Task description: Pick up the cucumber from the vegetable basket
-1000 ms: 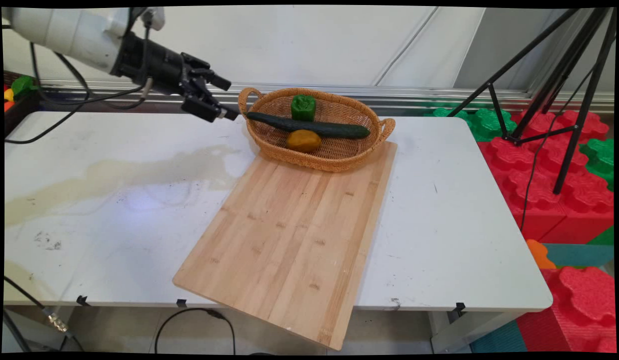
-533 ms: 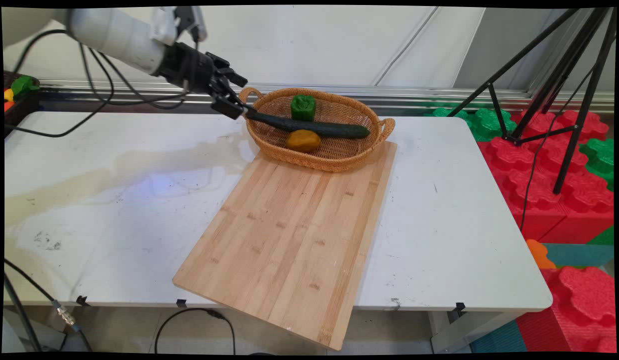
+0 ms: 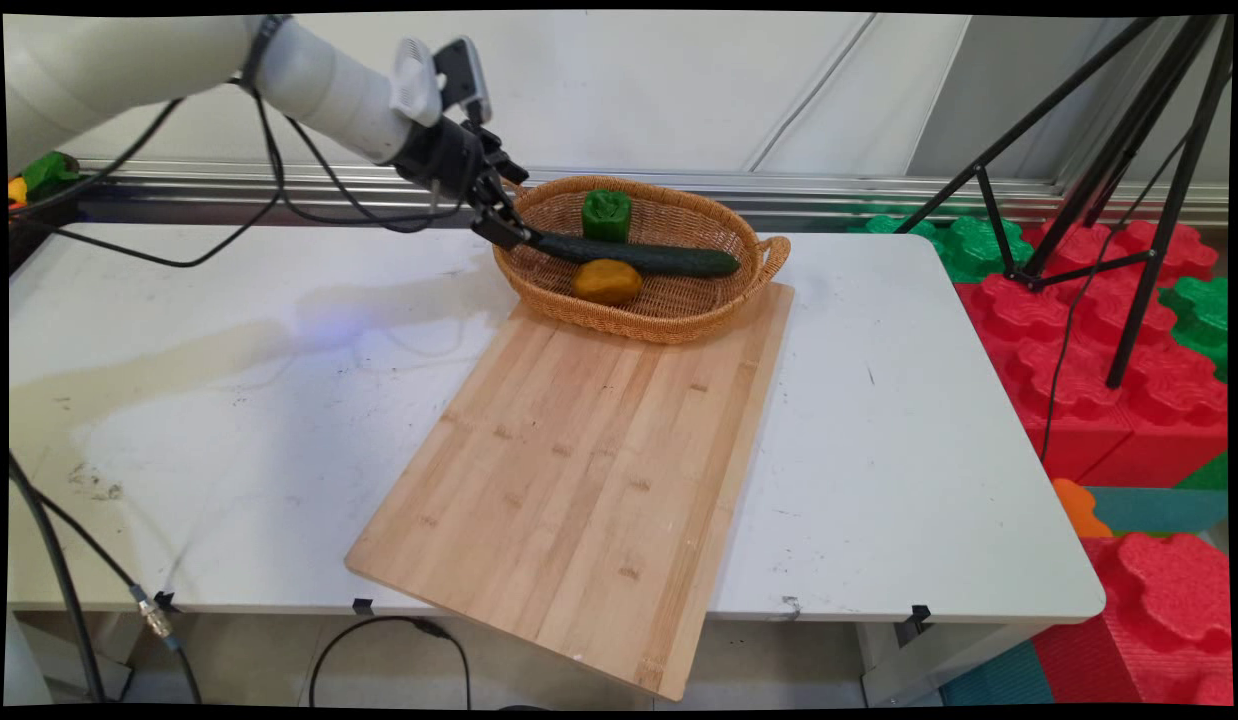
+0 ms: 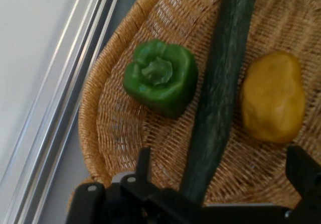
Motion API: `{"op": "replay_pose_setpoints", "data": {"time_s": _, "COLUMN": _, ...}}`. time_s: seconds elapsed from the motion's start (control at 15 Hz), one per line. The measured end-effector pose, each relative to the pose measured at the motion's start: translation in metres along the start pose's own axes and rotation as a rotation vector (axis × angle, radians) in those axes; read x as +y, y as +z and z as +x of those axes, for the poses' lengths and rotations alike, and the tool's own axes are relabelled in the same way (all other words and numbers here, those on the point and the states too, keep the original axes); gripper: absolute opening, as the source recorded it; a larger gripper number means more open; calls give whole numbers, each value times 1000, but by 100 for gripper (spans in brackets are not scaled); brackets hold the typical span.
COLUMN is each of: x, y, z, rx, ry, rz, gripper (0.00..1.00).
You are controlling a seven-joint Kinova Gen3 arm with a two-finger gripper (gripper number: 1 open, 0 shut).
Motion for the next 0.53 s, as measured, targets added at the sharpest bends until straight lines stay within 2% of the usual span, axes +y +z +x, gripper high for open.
{"op": "replay_pose_setpoints", "data": {"time_s": 0.53, "x": -9, "y": 55, "z": 2, "rx": -91, "ry": 119, "rz": 11, "gripper": 100}}
